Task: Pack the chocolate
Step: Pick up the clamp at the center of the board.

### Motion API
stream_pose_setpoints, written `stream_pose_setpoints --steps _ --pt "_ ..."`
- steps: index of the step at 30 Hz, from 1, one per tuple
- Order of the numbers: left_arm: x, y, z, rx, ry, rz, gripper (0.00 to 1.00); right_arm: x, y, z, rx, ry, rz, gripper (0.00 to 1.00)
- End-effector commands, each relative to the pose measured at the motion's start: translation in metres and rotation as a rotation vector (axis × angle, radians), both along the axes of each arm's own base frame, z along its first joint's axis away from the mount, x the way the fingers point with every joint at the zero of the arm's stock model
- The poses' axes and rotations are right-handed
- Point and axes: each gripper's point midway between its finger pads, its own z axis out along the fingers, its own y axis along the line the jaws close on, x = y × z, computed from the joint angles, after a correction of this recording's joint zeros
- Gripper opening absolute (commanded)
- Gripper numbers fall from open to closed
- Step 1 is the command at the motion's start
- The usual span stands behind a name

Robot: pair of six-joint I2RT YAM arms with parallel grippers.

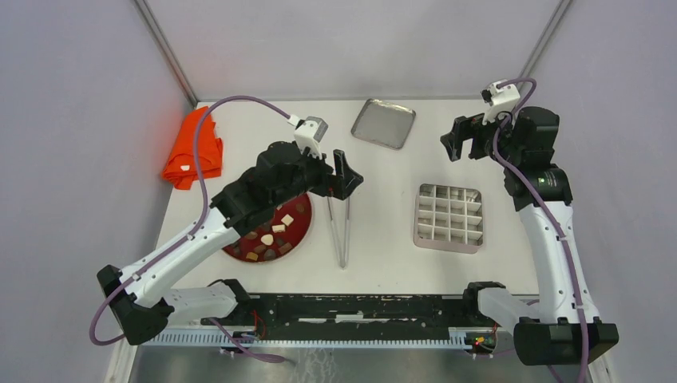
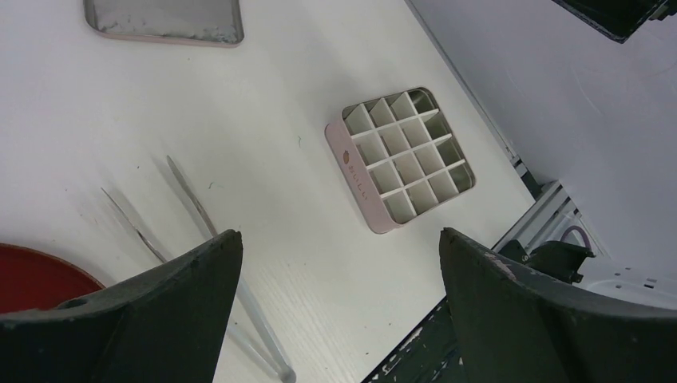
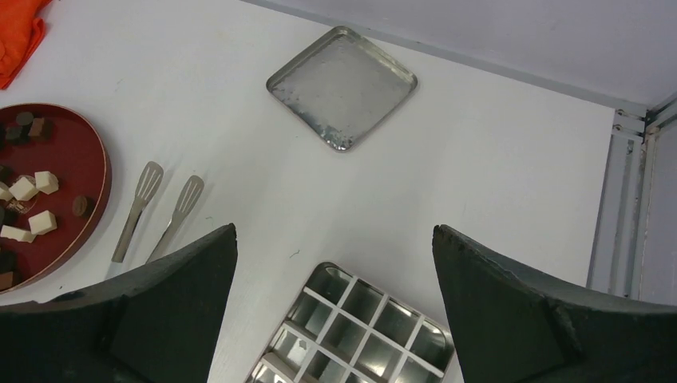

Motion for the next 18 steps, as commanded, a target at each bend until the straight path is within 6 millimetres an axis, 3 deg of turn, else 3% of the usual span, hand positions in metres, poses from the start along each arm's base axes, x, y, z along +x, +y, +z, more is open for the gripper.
stream_pose_setpoints --steps 1,5,10,13,15,18 --pt "0.005 -0.002 0.024 -0.081 -0.030 0.042 0.97 0.003 -0.002 0.035 0.004 -0.095 -0.014 0.98" --pt "0.003 0.010 0.006 -0.109 0.033 0.120 0.96 -0.003 0.009 0.030 0.013 -0.105 0.062 0.98" --pt "-0.003 0.023 -0.025 -0.128 0.132 0.201 0.97 -0.036 0.057 0.003 -0.105 -0.218 0.485 0.98" --pt "-0.004 0.027 -0.046 -0.066 0.146 0.200 0.97 -0.049 0.065 -0.011 -0.144 -0.230 0.563 0.98" --pt "-0.005 0.018 -0.055 -0.053 0.154 0.160 0.96 -0.053 0.066 -0.024 -0.161 -0.241 0.586 0.98" --pt "-0.003 -0.010 -0.062 -0.092 0.206 0.093 0.95 -0.049 0.062 -0.041 -0.162 -0.213 0.563 0.98"
